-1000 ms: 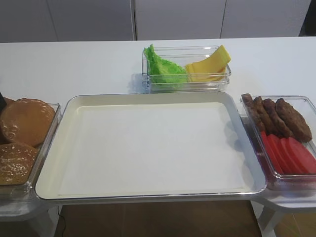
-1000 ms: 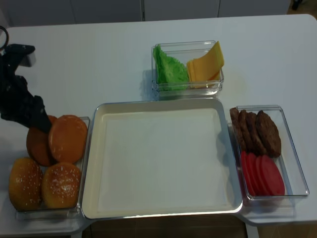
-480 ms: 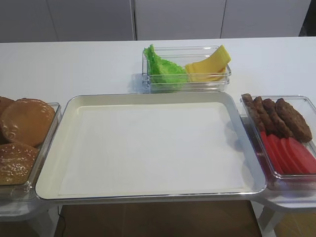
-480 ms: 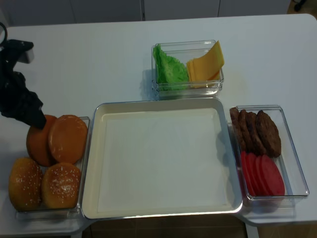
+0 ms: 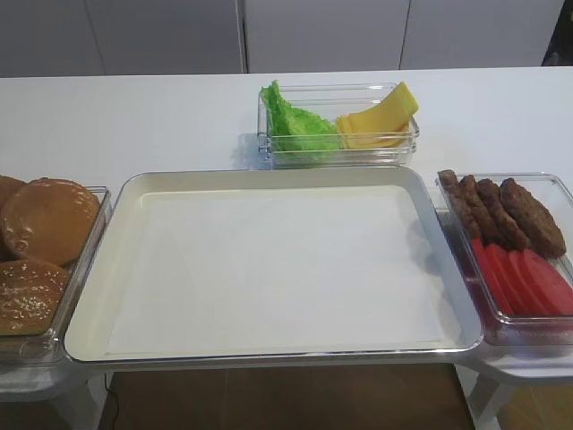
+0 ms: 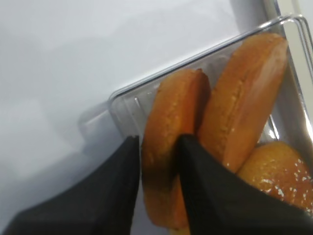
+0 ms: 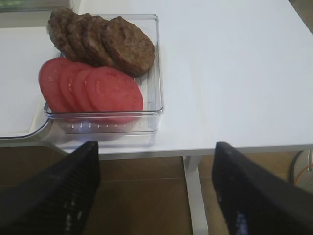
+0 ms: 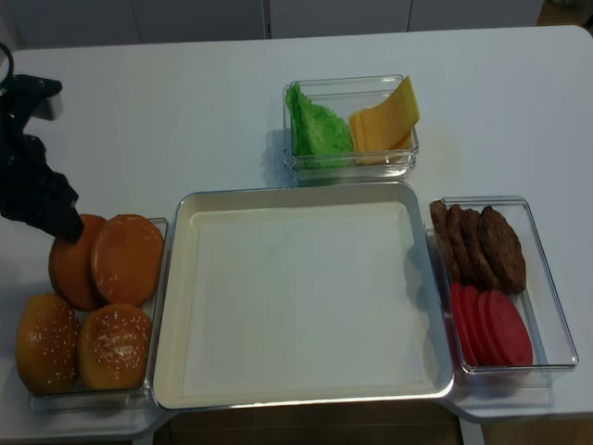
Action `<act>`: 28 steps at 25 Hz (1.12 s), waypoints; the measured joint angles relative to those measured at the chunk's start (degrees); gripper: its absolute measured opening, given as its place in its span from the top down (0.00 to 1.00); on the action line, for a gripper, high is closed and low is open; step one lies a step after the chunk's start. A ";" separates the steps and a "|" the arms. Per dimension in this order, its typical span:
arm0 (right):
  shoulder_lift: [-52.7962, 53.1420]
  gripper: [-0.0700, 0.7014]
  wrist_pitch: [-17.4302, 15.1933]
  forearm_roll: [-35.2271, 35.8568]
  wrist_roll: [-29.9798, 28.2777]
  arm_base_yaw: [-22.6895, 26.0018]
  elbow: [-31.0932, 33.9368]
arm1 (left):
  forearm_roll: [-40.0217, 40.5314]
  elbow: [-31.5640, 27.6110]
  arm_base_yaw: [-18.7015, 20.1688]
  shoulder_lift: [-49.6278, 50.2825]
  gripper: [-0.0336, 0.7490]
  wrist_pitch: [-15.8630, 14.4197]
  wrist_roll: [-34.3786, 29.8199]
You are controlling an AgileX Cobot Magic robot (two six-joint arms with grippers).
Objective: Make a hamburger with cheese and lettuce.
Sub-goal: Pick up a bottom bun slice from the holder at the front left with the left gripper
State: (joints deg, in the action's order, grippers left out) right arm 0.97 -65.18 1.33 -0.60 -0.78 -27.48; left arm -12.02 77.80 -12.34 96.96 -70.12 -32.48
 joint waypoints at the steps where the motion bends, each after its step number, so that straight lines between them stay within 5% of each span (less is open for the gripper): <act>1: 0.00 0.18 0.00 0.00 0.00 0.00 0.00 | 0.00 0.00 0.00 0.00 0.69 0.00 0.00; 10: 0.00 0.18 0.00 0.00 0.00 0.00 0.00 | -0.10 0.00 0.00 0.00 0.81 -0.12 0.92; 28: 0.00 0.18 0.00 0.00 0.00 0.00 0.00 | 0.24 0.00 0.00 -5.25 0.83 -0.21 2.23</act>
State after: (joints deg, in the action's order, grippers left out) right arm 0.97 -65.18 1.33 -0.60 -0.78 -27.48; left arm -11.78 77.80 -12.34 91.71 -70.34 -30.26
